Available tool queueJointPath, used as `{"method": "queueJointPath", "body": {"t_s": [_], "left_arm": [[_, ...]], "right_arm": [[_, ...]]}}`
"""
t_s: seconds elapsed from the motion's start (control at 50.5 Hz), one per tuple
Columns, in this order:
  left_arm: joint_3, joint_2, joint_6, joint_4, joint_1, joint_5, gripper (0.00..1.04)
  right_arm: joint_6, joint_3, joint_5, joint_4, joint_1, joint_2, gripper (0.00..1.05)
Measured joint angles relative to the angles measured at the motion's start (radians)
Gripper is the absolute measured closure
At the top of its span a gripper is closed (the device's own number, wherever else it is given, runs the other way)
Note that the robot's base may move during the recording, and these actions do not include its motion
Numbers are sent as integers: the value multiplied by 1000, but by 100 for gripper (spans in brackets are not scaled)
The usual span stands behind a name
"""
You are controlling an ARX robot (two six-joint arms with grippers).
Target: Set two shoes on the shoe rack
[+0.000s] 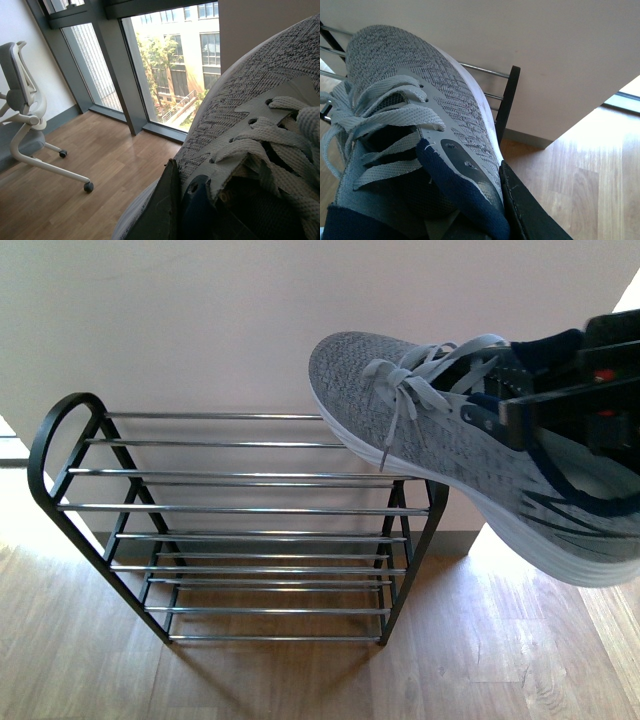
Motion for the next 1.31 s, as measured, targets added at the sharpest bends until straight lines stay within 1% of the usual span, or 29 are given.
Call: {"method": "queueJointPath", "body": {"t_s": [0.139,0.476,0.634,0.852,1.031,1.13,1.169,1.308], "left_arm": [[0,0,0,0,0,0,103],[0,0,0,0,0,0,103],[0,0,0,0,0,0,103],[0,0,0,0,0,0,103],[0,0,0,0,0,0,103],[0,0,0,0,0,0,103],[0,0,0,0,0,0,103],[0,0,0,0,0,0,103]], "right_arm": [[59,97,28,-10,13,132,103],[189,312,49,-55,50,391,103],[233,423,55,-88,47,503,103],[320,591,68,-151,13,668,103],[410,747,95,-244,-5,775,103],[484,871,108,-343,-26,851,103],[499,894,112,-364,-31,866,103],[618,1013,158,-502,-71,945,103]]}}
